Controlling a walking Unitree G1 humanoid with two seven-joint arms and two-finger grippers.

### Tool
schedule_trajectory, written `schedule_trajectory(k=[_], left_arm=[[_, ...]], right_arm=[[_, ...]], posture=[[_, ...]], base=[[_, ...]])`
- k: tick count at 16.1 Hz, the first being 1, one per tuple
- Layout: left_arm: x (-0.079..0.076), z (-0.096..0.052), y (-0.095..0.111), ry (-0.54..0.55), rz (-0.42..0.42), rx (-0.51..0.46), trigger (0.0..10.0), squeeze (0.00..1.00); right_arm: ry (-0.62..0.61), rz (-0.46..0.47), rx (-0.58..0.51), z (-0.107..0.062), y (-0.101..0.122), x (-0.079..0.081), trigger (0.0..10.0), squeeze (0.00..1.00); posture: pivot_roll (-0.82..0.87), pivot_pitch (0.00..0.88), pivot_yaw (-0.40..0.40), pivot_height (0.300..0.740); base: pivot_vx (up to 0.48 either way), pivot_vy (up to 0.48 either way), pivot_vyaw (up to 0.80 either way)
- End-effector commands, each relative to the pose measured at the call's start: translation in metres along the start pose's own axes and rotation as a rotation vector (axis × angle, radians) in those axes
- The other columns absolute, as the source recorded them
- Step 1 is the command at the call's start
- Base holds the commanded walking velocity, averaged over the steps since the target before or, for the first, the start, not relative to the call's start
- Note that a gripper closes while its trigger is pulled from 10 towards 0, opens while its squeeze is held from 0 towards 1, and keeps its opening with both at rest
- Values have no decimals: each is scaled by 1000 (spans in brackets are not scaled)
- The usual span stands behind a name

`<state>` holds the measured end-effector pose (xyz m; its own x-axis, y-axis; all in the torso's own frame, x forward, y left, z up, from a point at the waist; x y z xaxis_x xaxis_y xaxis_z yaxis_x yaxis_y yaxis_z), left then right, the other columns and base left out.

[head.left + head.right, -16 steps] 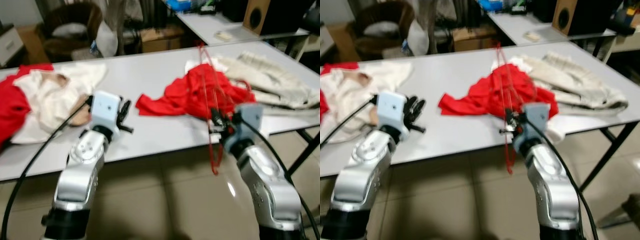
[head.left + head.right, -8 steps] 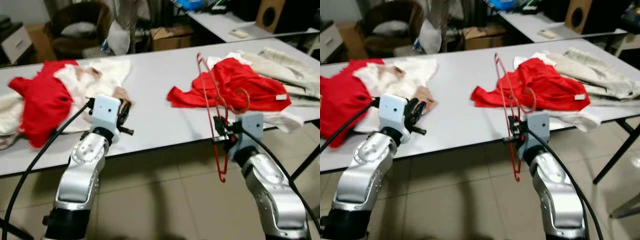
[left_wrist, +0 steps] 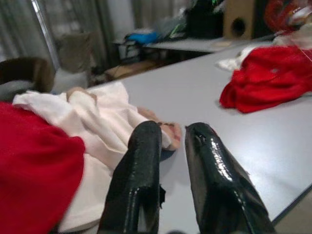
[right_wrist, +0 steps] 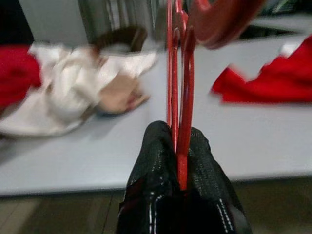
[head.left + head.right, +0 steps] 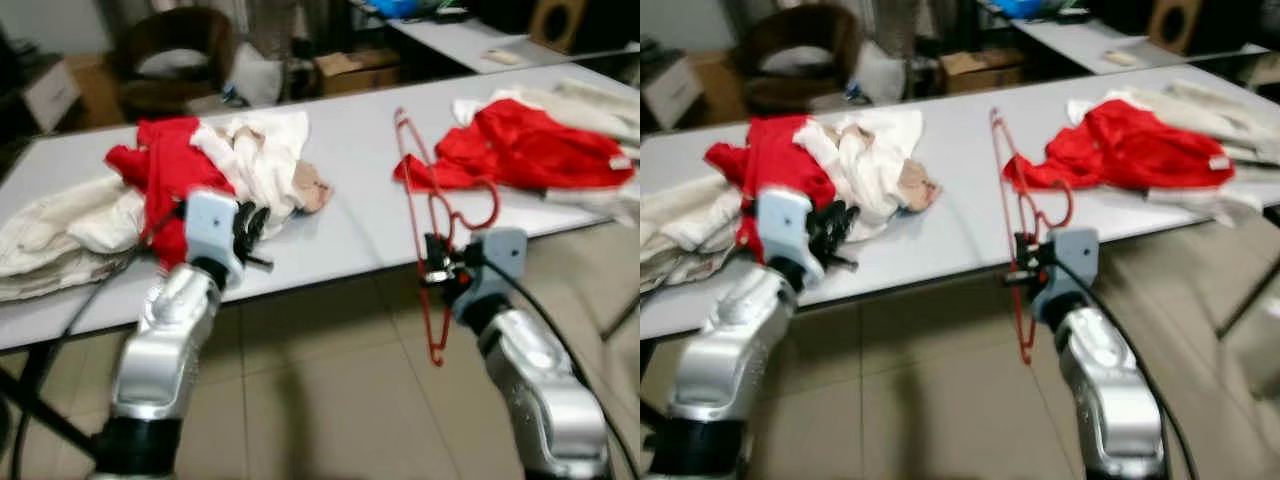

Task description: Hang hanger

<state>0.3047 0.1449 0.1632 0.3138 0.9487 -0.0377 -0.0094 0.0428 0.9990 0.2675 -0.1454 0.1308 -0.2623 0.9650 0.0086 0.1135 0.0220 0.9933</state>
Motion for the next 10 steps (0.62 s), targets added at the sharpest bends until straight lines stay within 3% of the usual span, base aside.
schedule_trajectory(k=[1, 4, 8, 9, 10], left_arm=[[9, -4, -4, 33, 2, 22, 10000, 0], [15, -6, -7, 64, 5, 35, 10000, 0], [17, -7, -10, 53, -11, 59, 10000, 4], [17, -7, -11, 58, -41, 69, 10000, 878], [19, -6, -11, 68, -50, 72, 10000, 1000]], right_arm=[[33, 7, -23, 4, 5, 6, 10000, 0], [-1, 1, -31, 10, 6, 0, 10000, 0], [-20, 45, -49, 16, 11, -5, 10000, 0], [-1, 47, -55, 18, 11, -3, 10000, 0], [6, 44, -60, 19, 12, -2, 10000, 0]], posture=[[-103, 0, 62, 740], [-80, 0, 47, 740], [-72, 0, 43, 740], [-73, 0, 40, 740], [-78, 0, 43, 740]], base=[[0, 0, 0], [0, 0, 0], [346, 0, 0], [390, 0, 0], [386, 0, 0]])
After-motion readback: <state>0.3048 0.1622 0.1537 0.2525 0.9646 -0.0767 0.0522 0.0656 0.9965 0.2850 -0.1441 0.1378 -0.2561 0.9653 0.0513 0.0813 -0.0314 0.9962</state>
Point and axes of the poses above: a point about 5 cm out from each wrist's last joint towards the gripper, its own z axis pointing out of the wrist towards the gripper, its own y axis along the axis of the wrist's last joint, x = y × z, the point moved 1 cm from there along z, pointing out of the wrist towards the gripper, and after that the axes turned 6 degrees about -z, right-handed, at the moved point
